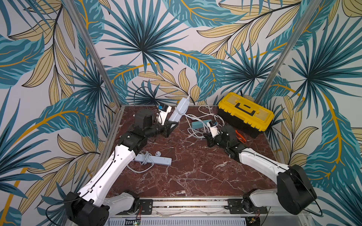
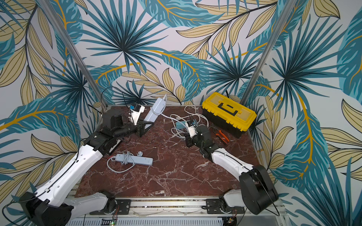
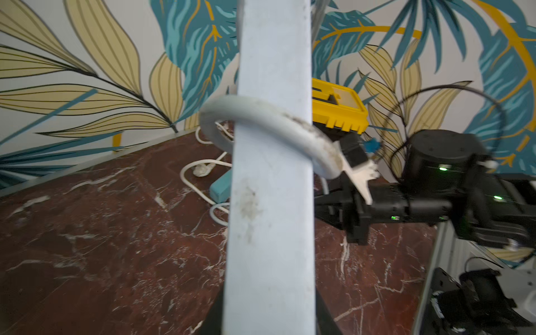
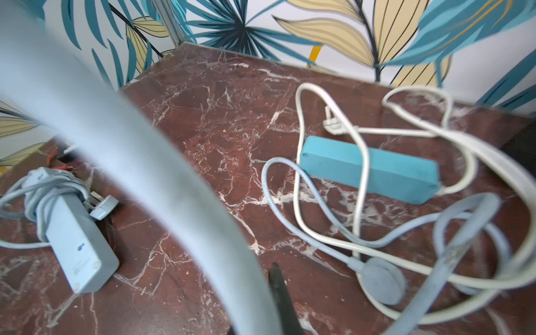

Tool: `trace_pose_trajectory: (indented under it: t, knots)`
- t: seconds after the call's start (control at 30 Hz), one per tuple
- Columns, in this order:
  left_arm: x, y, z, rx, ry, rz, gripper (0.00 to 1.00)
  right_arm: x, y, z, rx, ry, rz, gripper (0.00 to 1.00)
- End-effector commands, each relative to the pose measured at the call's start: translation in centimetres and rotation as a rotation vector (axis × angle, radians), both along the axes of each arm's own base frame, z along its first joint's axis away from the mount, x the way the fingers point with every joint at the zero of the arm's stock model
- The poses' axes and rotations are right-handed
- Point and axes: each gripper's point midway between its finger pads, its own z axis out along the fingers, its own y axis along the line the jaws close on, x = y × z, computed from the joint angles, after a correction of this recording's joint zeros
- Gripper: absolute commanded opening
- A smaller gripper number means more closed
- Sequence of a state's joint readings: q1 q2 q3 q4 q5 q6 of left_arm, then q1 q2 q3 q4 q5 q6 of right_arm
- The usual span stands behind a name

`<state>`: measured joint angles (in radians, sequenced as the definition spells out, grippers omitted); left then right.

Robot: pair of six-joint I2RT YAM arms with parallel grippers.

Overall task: Wrap the cord around the power strip
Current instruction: Wrap the power cord around the power strip.

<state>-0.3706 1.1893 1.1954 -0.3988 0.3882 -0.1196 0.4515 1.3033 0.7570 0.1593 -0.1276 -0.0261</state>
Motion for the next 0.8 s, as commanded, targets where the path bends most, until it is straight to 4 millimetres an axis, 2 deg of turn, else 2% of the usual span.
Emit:
trace_pose_trajectory:
  t: [0.0,0.13,0.23,0.3,0.37,0.43,0.5,0.63,0.77]
  knots:
    - [2.9,3.1,-0.4,0.125,-0.051,0.147,0.00,-3.3,-1.1,-0.9,-0.254,-0.021,0.059,0.00]
    - [4.1,3.8,-4.0,0.291,0.005,0.161,0.00,-6.4,0.2,3.1,-0.471,-0.138,0.231,0.00]
    - [4.3,3.7,-6.0,0.402,0.038,0.141,0.00,-8.4,1.3,7.0,-0.594,-0.262,0.369,0.00]
    - [3.4,2.3,-7.4,0.480,0.048,0.055,0.00,-9.4,1.9,10.1,-0.645,-0.353,0.446,0.00]
    - [1.7,0.2,-8.9,0.530,0.057,-0.078,0.00,-9.6,2.5,12.9,-0.660,-0.418,0.492,0.00]
    - [-0.8,-2.2,-9.8,0.517,0.059,-0.230,0.00,-9.3,3.1,15.4,-0.668,-0.459,0.510,0.00]
    - [-3.7,-4.3,-9.9,0.469,0.046,-0.384,0.00,-8.3,3.5,17.0,-0.695,-0.473,0.525,0.00]
    - [-8.9,-6.5,-9.3,0.364,0.005,-0.607,0.00,-5.3,3.9,18.6,-0.648,-0.425,0.562,0.00]
    - [-13.8,-9.1,-7.1,0.207,0.004,-0.812,0.00,-1.4,5.0,19.5,-0.482,-0.366,0.608,0.00]
